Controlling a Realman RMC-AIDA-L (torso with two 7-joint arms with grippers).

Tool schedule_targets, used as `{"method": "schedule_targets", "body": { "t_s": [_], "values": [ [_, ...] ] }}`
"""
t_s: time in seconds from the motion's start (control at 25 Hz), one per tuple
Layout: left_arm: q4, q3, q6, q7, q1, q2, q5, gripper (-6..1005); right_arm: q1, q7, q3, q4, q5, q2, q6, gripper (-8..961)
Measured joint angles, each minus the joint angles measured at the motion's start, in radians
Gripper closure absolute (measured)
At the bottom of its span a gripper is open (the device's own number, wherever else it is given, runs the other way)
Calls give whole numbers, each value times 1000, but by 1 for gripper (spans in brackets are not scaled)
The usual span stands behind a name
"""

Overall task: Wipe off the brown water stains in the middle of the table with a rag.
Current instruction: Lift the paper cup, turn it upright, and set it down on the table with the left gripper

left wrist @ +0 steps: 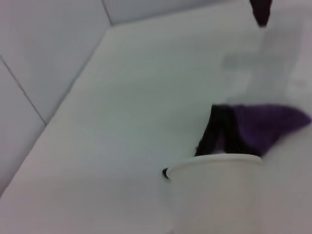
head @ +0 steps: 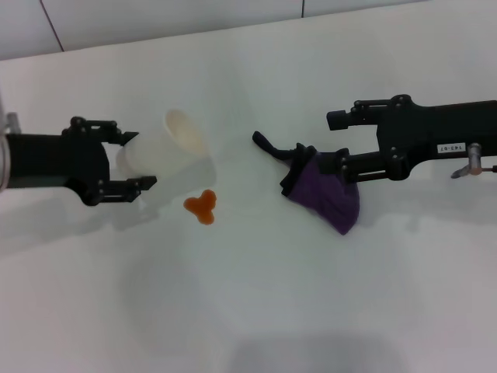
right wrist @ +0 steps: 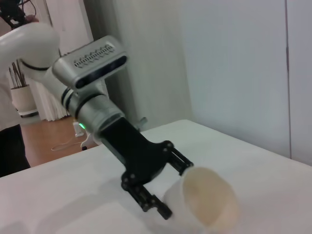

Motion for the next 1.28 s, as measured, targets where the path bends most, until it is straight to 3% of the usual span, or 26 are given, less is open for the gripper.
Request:
{"method": "schedule_targets", "body": {
  "t_s": [0.24, 0.56, 0.84, 1.28],
  "values": [
    [-3, -1, 28, -3, 125, 3, -174, 335, 14, -1, 0, -1, -23, -1, -2, 187],
    [-103, -6, 29, 77, 227, 4, -297, 337, 36, -1, 0, 0, -54, 0, -10, 187],
    [-218, -51, 21, 163, 241, 2, -325, 337, 39, 0, 0, 0, -62, -1, -28, 188],
    [-338, -54, -94, 300, 205, 1, -345, 336, 36, -2, 0, 1, -78, -1, -37, 187]
  ]
}}
